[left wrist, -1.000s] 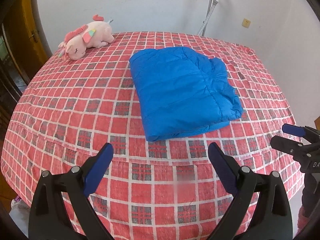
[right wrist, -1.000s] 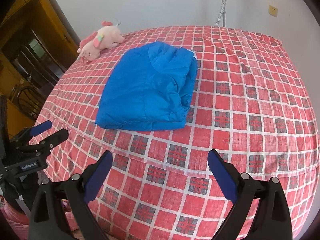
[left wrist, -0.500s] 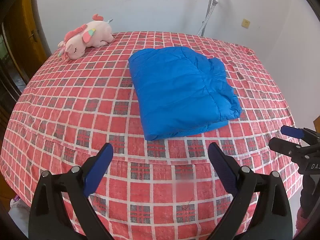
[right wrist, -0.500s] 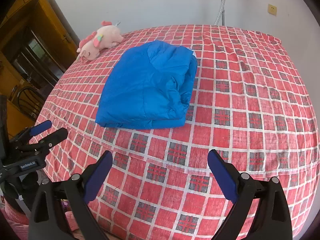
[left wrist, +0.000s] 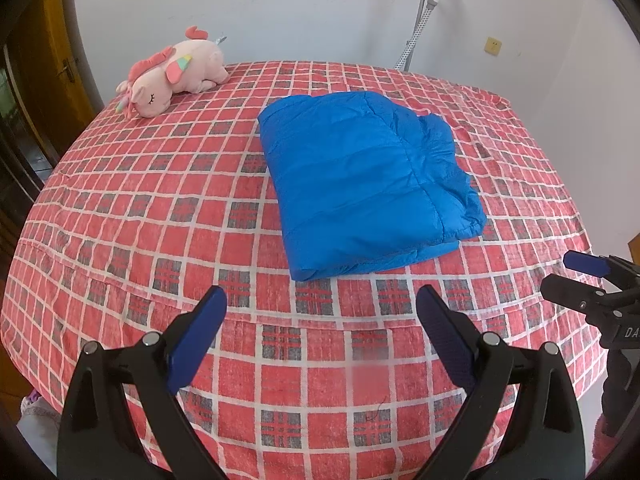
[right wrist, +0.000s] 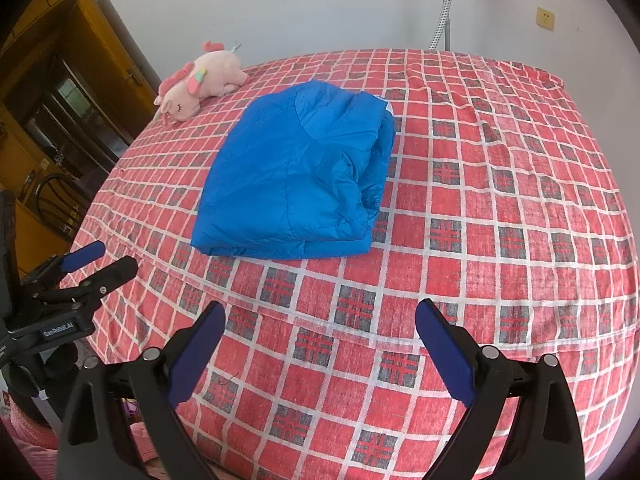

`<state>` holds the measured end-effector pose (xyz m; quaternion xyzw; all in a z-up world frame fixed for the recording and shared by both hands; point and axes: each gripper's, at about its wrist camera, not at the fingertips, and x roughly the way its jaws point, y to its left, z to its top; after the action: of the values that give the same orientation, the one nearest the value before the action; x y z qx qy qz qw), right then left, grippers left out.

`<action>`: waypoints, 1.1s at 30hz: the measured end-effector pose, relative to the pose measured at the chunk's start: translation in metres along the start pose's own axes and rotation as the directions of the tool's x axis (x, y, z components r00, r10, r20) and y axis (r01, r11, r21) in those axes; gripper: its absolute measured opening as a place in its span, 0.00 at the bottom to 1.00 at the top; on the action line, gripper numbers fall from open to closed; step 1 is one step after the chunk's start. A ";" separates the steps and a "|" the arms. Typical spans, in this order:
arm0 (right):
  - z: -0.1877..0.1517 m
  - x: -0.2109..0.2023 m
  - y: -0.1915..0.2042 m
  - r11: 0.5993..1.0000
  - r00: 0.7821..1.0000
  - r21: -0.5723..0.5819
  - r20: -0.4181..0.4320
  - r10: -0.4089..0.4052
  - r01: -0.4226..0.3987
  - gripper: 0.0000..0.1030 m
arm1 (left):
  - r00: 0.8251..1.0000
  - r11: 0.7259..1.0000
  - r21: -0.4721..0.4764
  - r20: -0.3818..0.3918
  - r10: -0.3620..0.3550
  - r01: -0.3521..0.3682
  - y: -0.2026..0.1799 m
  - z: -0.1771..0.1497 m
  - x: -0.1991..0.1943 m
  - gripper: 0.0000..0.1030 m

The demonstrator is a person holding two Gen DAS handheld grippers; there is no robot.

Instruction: Fold large clothes

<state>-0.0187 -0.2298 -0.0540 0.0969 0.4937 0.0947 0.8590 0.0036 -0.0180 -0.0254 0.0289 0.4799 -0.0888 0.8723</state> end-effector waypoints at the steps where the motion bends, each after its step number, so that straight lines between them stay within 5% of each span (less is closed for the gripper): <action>1: 0.000 0.000 0.000 1.000 1.000 0.000 0.000 0.000 0.000 0.93 | 1.000 1.000 0.000 0.000 0.000 0.000 0.000 0.000 0.000 0.92; 33: -0.001 0.001 0.002 1.000 1.000 -0.001 0.000 -0.003 0.003 0.93 | 1.000 1.000 0.003 0.000 0.003 -0.003 0.002 0.000 0.003 0.92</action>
<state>-0.0192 -0.2279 -0.0550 0.0956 0.4936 0.0934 0.8593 0.0052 -0.0165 -0.0277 0.0309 0.4799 -0.0884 0.8723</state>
